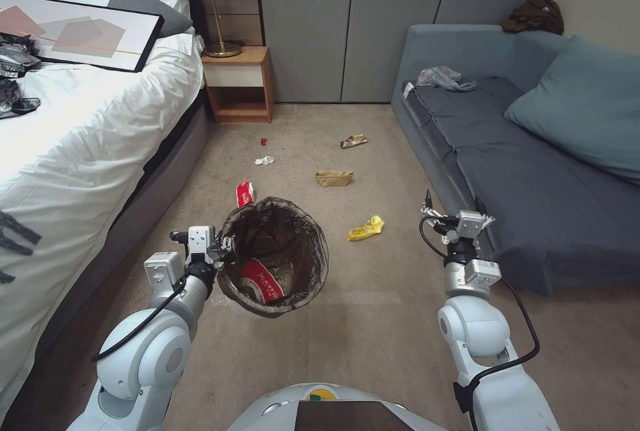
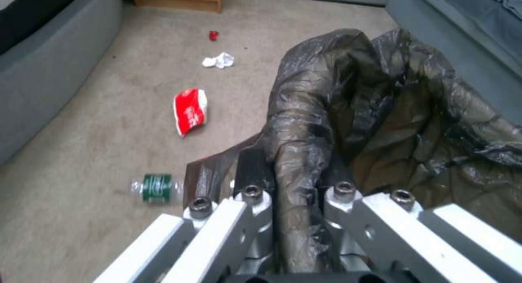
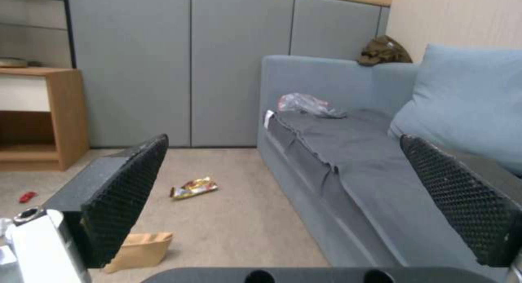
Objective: Pick up the trash bin, then pick up the garbage from the floor and place it into the trash bin.
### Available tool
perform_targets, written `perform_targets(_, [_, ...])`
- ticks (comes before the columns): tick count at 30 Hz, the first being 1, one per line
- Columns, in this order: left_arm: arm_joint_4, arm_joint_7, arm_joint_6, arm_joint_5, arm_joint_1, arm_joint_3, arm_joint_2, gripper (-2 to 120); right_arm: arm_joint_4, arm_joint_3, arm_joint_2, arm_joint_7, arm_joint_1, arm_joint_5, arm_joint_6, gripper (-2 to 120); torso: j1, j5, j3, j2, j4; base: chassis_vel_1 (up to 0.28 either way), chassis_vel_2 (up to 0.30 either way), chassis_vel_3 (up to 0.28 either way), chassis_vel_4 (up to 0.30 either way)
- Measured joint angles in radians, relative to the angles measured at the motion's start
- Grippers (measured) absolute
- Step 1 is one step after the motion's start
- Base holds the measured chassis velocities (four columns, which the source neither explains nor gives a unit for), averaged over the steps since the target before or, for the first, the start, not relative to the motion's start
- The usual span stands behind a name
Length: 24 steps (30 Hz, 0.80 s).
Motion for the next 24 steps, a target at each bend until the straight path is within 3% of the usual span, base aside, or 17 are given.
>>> perform_targets(24, [0.011, 0.015, -0.004, 0.011, 0.0, 0.0, -0.001, 6, -0.006, 0.0, 0.001, -0.002, -0.002, -0.009, 0.008, 100, 0.0, -0.0004, 0.0, 0.0, 0.0001, -0.223, 0.22, 0.215, -0.217])
